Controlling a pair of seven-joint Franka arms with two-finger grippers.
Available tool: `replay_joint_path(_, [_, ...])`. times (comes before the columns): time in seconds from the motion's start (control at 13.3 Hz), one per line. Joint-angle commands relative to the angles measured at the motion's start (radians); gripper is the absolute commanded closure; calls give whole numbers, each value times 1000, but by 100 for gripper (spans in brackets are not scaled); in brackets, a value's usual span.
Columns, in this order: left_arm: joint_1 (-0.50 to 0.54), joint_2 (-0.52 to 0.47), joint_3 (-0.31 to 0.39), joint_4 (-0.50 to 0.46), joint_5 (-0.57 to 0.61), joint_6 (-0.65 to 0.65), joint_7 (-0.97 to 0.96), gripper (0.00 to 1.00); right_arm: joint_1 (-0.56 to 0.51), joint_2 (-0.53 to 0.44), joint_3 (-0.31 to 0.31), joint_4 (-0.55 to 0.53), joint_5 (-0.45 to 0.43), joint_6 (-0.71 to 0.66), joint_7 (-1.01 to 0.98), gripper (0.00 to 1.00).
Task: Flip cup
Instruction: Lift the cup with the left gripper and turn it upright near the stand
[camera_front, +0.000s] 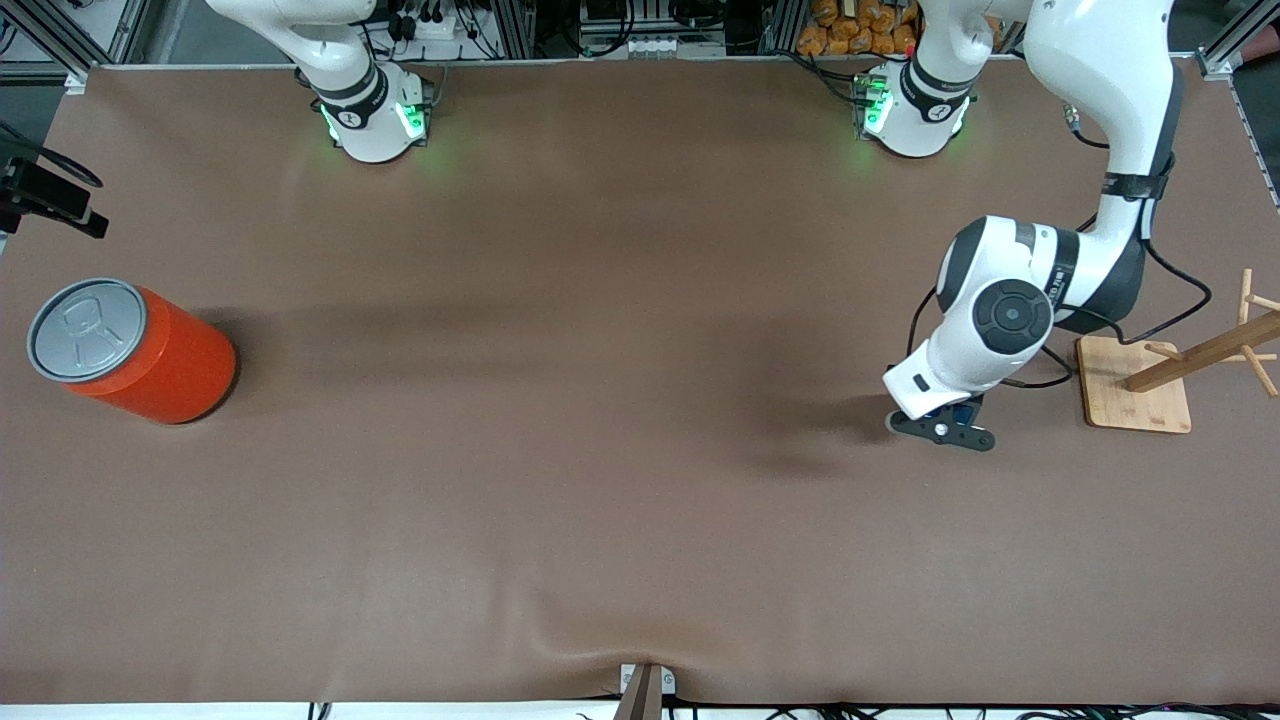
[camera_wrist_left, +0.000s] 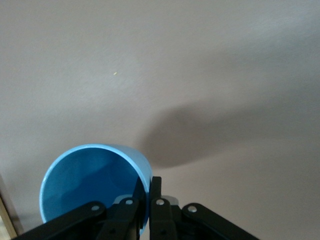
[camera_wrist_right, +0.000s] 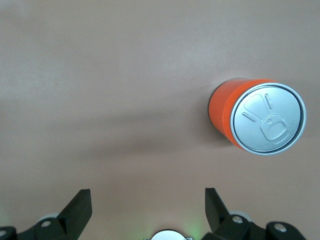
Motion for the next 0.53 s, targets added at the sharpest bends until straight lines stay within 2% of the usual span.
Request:
replay_joint_path(0.0, [31,7,-11,-22,27,24,-9,100,-18,-5,10,7,5,-10,0,0])
replay_joint_path(0.23, [72,58,-13,-19,28,59,-5,100,-18,-5,10,7,5,-10,0,0])
replay_joint_path(0.3, [75,73,-13,-19,28,83,0,96,-18,-5,10,7,5,-10,0,0])
replay_joint_path(0.38, [69,75,-13,-15,27,83,-1,75,-18,-5,10,7,5,-10,0,0])
replay_joint_path(0.45, [69,70,-13,-15,24,80,-4,37,-18,-5,10,7,5,-10,0,0])
